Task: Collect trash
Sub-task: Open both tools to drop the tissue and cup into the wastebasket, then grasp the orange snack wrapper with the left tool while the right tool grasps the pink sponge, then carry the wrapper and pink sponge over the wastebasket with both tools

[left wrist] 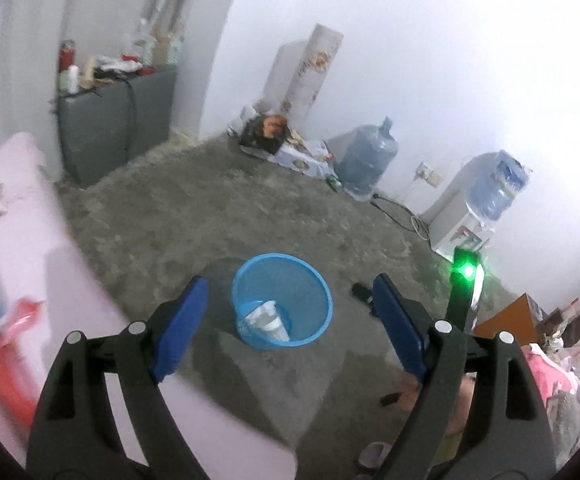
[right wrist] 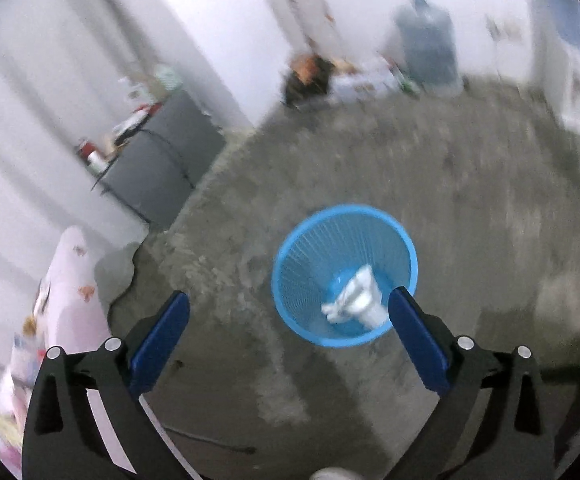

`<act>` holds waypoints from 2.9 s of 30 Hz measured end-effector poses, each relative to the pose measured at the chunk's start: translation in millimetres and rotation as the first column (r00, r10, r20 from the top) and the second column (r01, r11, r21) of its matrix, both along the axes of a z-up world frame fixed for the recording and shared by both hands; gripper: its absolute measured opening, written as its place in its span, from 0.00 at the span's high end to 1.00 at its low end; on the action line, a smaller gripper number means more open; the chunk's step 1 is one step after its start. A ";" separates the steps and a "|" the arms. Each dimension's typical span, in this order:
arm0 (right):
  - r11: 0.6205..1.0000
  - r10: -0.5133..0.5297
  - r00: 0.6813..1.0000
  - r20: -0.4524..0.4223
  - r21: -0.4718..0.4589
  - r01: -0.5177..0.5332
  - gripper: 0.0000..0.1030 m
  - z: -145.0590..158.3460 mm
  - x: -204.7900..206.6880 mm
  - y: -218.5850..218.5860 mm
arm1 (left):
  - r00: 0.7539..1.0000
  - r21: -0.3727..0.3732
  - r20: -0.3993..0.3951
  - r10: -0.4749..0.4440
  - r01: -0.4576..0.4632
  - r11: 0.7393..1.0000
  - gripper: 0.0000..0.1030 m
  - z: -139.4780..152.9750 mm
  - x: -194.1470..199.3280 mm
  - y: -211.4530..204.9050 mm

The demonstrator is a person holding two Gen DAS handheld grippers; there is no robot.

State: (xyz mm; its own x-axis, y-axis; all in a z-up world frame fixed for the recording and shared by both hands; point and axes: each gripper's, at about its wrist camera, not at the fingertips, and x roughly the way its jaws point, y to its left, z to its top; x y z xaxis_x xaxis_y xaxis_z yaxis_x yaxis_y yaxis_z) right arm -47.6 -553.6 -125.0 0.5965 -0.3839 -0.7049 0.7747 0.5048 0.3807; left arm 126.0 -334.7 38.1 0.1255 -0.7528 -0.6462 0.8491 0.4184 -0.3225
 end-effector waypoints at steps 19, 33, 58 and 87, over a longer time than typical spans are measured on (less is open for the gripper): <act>0.948 0.317 0.928 0.196 -0.084 -0.307 0.06 103.5 -11.8 69.4 | 0.883 -0.160 0.164 0.439 -0.415 0.896 0.12 53.1 -5.5 299.8; 0.605 0.711 0.633 0.306 0.192 -0.773 0.30 56.9 139.6 215.7 | 0.805 -0.125 0.308 0.507 -0.494 0.861 0.12 20.7 -13.2 363.3; 0.367 0.843 0.475 0.254 0.374 -0.852 0.51 13.4 273.8 276.5 | 0.927 0.049 0.190 0.324 -0.338 0.940 0.53 -21.3 110.3 344.7; 0.446 0.806 0.524 0.275 0.300 -0.843 0.73 47.6 237.9 274.1 | 0.902 -0.019 0.269 0.337 -0.345 0.939 0.93 -0.3 78.9 346.1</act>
